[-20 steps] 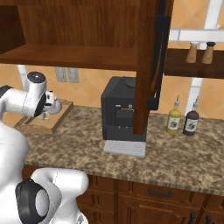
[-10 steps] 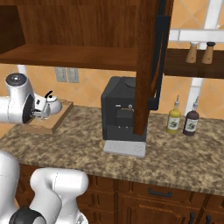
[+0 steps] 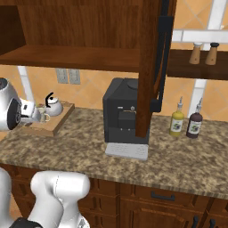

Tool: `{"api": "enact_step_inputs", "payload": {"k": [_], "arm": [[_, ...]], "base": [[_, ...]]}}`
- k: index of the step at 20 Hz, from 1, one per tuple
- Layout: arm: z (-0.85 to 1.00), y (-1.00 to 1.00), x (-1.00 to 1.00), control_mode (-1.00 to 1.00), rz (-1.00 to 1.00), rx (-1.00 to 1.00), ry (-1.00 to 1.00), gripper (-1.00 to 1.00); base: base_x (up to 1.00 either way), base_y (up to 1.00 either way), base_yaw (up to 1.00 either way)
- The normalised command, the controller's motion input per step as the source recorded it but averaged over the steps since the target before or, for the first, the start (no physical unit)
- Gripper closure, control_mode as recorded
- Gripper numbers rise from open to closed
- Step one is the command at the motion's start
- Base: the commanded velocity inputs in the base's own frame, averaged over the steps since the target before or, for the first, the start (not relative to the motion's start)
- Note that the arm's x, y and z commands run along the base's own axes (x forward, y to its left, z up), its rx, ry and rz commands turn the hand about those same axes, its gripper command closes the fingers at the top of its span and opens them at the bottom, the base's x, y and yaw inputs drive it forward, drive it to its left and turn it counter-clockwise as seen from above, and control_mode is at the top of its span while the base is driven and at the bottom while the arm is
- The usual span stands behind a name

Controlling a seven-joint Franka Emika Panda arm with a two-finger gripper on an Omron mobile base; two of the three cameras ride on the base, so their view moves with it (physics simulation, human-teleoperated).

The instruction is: Pick the kettle from the counter and place it on the tray. Then pick the mug from the cabinet and place it on the tray. Then close the cabinet doors.

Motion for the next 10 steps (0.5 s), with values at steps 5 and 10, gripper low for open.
{"api": "enact_step_inputs", "payload": {"k": [5,10], "arm": [[-0.12,0.39,-0.23,-1.00,0.05,-0.16,0.00,1.00],[-0.29,0.22,-0.23,-1.00,0.07,-0.27,-0.03,1.00]], "base": [[0.00,0.00,0.00],[0.00,0.00,0.00]]}}
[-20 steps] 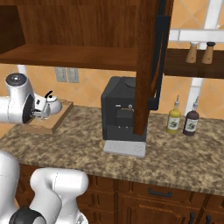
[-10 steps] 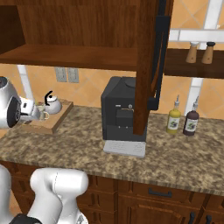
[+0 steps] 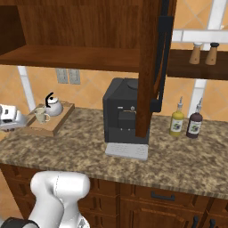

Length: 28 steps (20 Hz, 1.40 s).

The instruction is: Pick the kettle from the counter and place it on the tray. Then pick the mug from the cabinet and place it on the tray. Then close the cabinet doors.

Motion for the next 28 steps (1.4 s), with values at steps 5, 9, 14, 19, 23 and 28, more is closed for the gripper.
{"api": "enact_step_inputs", "payload": {"k": [5,9,14,19,23,28], "arm": [[-0.44,0.30,-0.21,-1.00,0.09,-0.41,-0.11,1.00],[-0.10,0.41,-0.21,-1.00,0.07,-0.31,-0.17,1.00],[0.00,0.61,-0.03,-1.00,0.04,-0.37,-0.06,1.00],[0.00,0.65,0.00,-1.00,0.00,-0.42,-0.09,1.00],[0.00,0.67,0.05,-1.00,0.00,-0.41,-0.12,1.00],[0.29,0.91,0.06,-1.00,-0.01,-0.29,-0.26,1.00]], "base": [[0.00,0.00,0.00],[0.00,0.00,0.00],[0.00,0.00,0.00],[0.00,0.00,0.00],[0.00,0.00,0.00],[0.00,0.00,0.00]]}}
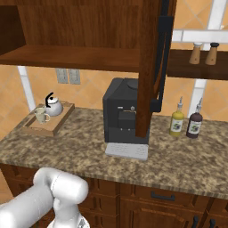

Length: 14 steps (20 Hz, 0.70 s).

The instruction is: Pick the kettle from the counter and place it on the tray. Then pick the mug from the cabinet and place it on the tray. Then close the cabinet doors.

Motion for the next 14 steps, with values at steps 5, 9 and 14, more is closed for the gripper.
{"api": "enact_step_inputs", "payload": {"k": [5,9,14], "arm": [[0.56,0.62,0.00,-1.00,0.00,-0.19,-0.35,1.00],[0.04,0.00,-0.03,-1.00,0.01,-0.04,-0.01,1.00],[0.08,0.02,0.00,-1.00,0.15,-0.17,-0.15,1.00]], "base": [[0.00,0.00,0.00],[0.00,0.00,0.00],[0.00,0.00,0.00]]}}
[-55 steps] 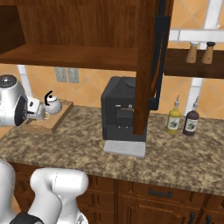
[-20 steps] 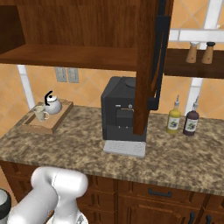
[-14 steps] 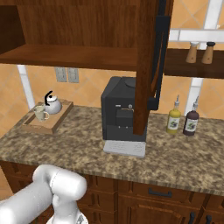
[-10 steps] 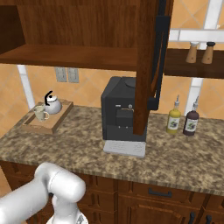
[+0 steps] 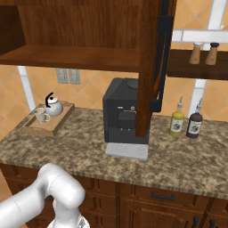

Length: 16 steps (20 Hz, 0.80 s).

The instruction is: Pick the kettle from the counter and place it on the tray. Then pick the mug from the cabinet and place it on the tray. Then close the cabinet doors.

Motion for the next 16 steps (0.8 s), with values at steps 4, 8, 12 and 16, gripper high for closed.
{"api": "enact_step_inputs", "payload": {"k": [4,8,12,16], "arm": [[0.26,-0.01,0.01,-1.00,0.26,-0.28,-0.30,1.00],[0.25,0.00,0.05,-1.00,0.27,-0.27,-0.50,1.00],[0.27,0.00,0.17,-1.00,0.37,-0.28,-0.37,1.00],[0.05,0.05,0.27,-1.00,0.23,-0.12,0.09,1.00]], "base": [[0.00,0.00,0.00],[0.00,0.00,0.00],[0.00,0.00,0.00],[0.00,0.00,0.00]]}}
